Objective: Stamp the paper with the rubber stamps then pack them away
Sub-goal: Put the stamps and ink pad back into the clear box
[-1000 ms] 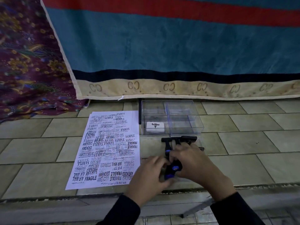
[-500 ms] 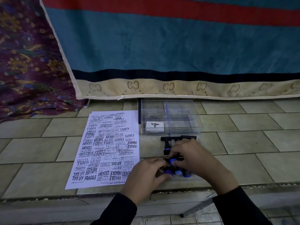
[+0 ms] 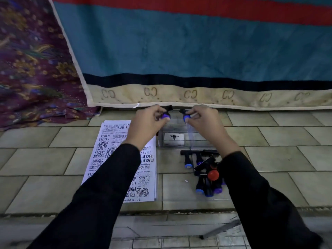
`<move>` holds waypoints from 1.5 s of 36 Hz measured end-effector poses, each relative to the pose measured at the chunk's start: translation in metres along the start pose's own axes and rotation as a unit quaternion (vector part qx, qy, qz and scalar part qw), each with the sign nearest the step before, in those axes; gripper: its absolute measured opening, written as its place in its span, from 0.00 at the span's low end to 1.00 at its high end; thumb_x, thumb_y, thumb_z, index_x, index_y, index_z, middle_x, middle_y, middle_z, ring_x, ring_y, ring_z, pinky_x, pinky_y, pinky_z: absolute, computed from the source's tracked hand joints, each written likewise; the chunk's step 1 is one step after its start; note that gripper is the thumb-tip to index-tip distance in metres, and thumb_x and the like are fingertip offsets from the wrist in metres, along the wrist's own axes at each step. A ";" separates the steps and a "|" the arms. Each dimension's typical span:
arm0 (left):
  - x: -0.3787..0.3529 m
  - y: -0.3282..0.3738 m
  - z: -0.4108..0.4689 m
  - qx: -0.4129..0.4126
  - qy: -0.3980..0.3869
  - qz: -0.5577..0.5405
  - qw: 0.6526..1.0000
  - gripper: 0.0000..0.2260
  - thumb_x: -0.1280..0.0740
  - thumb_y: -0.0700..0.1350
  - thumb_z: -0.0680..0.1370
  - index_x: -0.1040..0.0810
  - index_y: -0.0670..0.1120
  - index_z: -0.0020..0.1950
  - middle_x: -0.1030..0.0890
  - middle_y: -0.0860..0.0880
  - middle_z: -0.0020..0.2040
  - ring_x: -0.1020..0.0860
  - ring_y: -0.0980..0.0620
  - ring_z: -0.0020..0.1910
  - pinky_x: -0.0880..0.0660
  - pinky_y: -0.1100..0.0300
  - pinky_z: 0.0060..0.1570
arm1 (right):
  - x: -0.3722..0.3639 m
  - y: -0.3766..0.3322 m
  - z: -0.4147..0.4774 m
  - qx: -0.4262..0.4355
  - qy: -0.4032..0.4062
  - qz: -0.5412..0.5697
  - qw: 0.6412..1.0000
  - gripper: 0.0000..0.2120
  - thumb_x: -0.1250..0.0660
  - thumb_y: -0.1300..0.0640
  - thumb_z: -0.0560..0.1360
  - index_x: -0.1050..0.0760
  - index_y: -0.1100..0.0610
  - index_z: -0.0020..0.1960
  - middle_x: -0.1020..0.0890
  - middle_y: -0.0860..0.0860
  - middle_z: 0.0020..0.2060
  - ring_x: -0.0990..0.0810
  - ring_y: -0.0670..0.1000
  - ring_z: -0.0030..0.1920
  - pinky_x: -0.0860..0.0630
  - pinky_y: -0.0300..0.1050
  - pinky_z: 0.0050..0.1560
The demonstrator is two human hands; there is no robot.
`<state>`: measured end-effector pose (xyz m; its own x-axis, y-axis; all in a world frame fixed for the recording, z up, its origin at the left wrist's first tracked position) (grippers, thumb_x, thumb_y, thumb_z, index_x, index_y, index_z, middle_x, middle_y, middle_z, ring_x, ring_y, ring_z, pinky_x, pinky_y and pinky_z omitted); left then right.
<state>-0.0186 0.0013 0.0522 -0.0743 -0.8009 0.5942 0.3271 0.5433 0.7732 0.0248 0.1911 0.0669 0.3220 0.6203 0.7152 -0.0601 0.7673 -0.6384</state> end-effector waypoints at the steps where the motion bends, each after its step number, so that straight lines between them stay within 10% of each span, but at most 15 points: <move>1: -0.007 -0.002 0.009 0.013 0.001 0.014 1.000 0.11 0.25 0.48 0.72 0.18 0.50 0.54 0.16 0.51 0.45 0.18 0.54 0.45 0.22 0.55 0.51 | -0.008 0.003 0.009 -0.005 -0.001 -0.002 1.000 0.05 0.29 0.60 0.71 0.20 0.58 0.47 0.21 0.50 0.38 0.24 0.45 0.36 0.33 0.24 0.33; 23: -0.055 -0.020 0.053 0.089 -0.037 0.243 0.965 0.08 0.30 0.51 0.74 0.19 0.50 0.51 0.17 0.46 0.50 0.20 0.43 0.51 0.28 0.57 0.42 | -0.073 0.029 0.066 -0.007 -0.154 -0.121 0.981 0.04 0.30 0.69 0.70 0.21 0.67 0.46 0.19 0.61 0.47 0.24 0.54 0.44 0.24 0.49 0.51; 36: -0.057 -0.003 0.062 0.142 -0.091 0.273 0.947 0.10 0.35 0.40 0.77 0.21 0.45 0.57 0.16 0.44 0.50 0.18 0.45 0.53 0.23 0.51 0.56 | -0.075 0.030 0.073 -0.039 -0.195 -0.147 0.969 0.05 0.32 0.67 0.72 0.20 0.67 0.47 0.18 0.59 0.49 0.20 0.56 0.52 0.24 0.46 0.53; 45: -0.060 -0.002 0.057 0.133 -0.082 0.296 0.942 0.07 0.37 0.36 0.77 0.21 0.42 0.52 0.16 0.42 0.50 0.18 0.43 0.50 0.22 0.50 0.55 | -0.075 0.028 0.064 -0.057 -0.206 -0.195 0.957 0.10 0.42 0.64 0.78 0.28 0.62 0.38 0.25 0.57 0.41 0.27 0.54 0.41 0.30 0.46 0.41; 50: -0.061 -0.008 0.052 0.124 -0.075 0.312 0.939 0.09 0.39 0.36 0.77 0.21 0.41 0.52 0.16 0.43 0.48 0.18 0.43 0.49 0.24 0.53 0.51 | -0.070 0.030 0.058 -0.035 -0.161 -0.142 0.976 0.11 0.42 0.64 0.78 0.22 0.67 0.49 0.19 0.61 0.49 0.21 0.57 0.49 0.24 0.50 0.54; 54: -0.061 -0.010 0.048 0.094 -0.064 0.319 0.941 0.07 0.37 0.46 0.78 0.22 0.44 0.46 0.17 0.45 0.47 0.20 0.43 0.48 0.31 0.56 0.39 | -0.054 0.027 0.040 0.014 -0.078 -0.080 0.994 0.09 0.39 0.67 0.76 0.20 0.62 0.49 0.18 0.56 0.49 0.21 0.53 0.50 0.28 0.37 0.49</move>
<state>-0.0626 0.0572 0.0187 -0.0362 -0.2659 0.9633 0.1712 0.9481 0.2681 -0.0316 0.1846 0.0226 0.1796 0.5066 0.8433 -0.0479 0.8607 -0.5069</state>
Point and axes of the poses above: each hand's wrist, its own z-axis towards the middle knuckle, its own x-axis out of the back of the hand, y = z × x, the point moved 4 cm from there along z, towards the middle knuckle
